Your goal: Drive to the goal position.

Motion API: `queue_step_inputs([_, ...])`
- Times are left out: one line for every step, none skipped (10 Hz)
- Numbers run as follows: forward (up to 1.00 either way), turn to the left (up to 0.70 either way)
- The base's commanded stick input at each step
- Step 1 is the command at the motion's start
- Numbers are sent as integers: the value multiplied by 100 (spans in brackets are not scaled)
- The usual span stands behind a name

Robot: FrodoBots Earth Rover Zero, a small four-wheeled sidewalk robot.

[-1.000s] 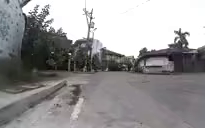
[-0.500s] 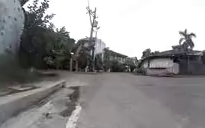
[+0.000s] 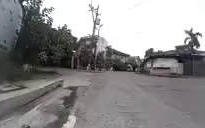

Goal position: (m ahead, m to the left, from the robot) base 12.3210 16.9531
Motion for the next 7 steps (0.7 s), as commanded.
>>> queue_step_inputs([92, 0])
queue_step_inputs([91, 0])
queue_step_inputs([91, 0])
queue_step_inputs([91, 0])
queue_step_inputs([91, 0])
queue_step_inputs([91, 0])
queue_step_inputs([91, 0])
